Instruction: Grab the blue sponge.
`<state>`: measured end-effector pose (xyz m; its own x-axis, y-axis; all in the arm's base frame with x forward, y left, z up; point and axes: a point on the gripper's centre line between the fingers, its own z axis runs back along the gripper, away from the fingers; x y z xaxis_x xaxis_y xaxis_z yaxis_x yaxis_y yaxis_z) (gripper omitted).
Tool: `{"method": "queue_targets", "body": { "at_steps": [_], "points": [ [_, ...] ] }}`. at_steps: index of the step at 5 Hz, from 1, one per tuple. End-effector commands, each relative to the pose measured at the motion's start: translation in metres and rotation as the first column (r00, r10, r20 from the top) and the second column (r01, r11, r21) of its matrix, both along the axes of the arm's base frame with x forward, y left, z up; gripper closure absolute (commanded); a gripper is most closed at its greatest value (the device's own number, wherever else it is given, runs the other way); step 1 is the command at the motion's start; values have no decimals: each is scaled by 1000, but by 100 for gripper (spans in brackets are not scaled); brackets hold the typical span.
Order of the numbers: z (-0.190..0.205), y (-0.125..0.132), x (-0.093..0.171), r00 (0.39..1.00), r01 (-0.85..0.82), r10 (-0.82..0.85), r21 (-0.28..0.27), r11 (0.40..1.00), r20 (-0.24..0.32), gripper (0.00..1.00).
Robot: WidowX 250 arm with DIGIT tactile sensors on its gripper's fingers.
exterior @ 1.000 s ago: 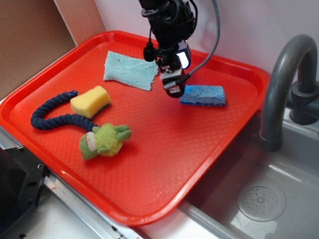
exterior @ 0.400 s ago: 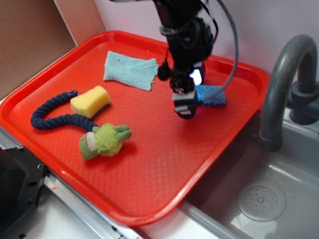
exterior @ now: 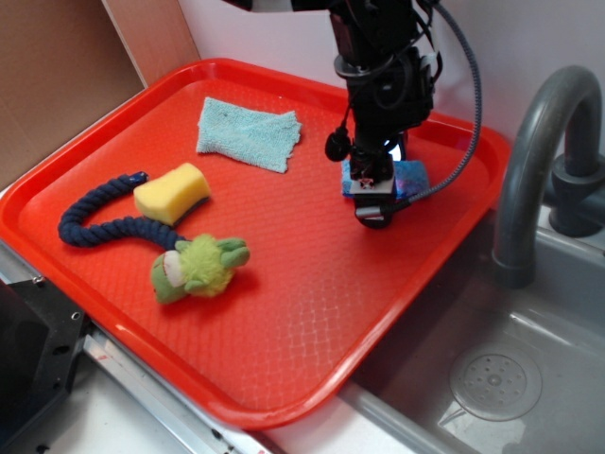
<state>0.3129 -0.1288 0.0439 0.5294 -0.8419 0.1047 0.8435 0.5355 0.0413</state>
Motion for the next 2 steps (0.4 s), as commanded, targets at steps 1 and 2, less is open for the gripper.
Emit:
{"method": "queue_targets", "body": {
  "at_steps": [1,2],
  "points": [
    [16,-8,-12,999,-24,24,-17,1000,40,100],
    [58,26,-18,966,-255,255,1,967,35,100]
  ]
}}
